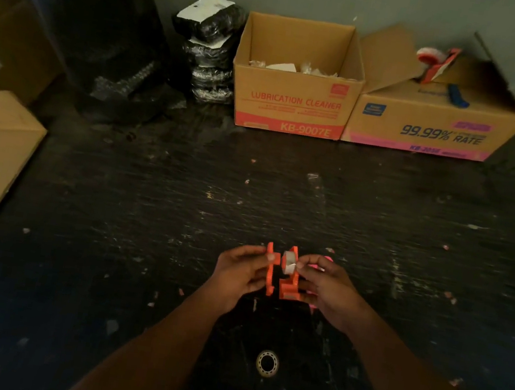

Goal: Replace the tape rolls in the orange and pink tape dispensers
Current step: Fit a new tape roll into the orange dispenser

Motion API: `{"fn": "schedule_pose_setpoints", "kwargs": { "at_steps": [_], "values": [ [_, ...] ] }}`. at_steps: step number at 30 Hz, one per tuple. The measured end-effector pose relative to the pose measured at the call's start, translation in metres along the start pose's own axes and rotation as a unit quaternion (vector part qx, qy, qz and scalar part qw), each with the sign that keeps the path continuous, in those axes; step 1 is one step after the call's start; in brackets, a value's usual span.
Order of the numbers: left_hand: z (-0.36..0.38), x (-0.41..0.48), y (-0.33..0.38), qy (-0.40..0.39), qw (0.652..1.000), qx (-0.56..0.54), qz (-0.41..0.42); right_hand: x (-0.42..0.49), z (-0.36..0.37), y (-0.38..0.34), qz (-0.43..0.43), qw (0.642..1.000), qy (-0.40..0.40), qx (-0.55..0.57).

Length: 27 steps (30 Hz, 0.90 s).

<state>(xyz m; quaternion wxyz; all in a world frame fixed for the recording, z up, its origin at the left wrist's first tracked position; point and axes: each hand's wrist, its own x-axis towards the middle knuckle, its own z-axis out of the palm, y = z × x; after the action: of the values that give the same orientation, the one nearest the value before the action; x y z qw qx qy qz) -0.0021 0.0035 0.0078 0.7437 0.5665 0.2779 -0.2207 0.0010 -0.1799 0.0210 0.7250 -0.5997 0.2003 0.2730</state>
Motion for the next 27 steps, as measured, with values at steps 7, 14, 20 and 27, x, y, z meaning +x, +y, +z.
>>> {"fn": "schedule_pose_setpoints", "kwargs": {
  "at_steps": [7, 14, 20, 27],
  "values": [
    [0.002, -0.002, 0.005, -0.055, 0.998, -0.02, 0.002, -0.005, 0.003, -0.005, -0.02, 1.0, 0.001, 0.022],
    [0.004, -0.002, -0.001, -0.036, 0.999, 0.004, 0.009, -0.004, -0.003, -0.002, -0.017, 1.0, -0.003, 0.013],
    [0.007, 0.002, 0.0, -0.028, 0.999, 0.027, 0.03, -0.003, 0.005, -0.002, -0.028, 1.0, 0.003, 0.006],
    [0.01, 0.006, -0.006, -0.023, 1.0, -0.004, 0.021, 0.001, 0.002, 0.001, -0.024, 1.0, 0.01, 0.001]
  ]
}}
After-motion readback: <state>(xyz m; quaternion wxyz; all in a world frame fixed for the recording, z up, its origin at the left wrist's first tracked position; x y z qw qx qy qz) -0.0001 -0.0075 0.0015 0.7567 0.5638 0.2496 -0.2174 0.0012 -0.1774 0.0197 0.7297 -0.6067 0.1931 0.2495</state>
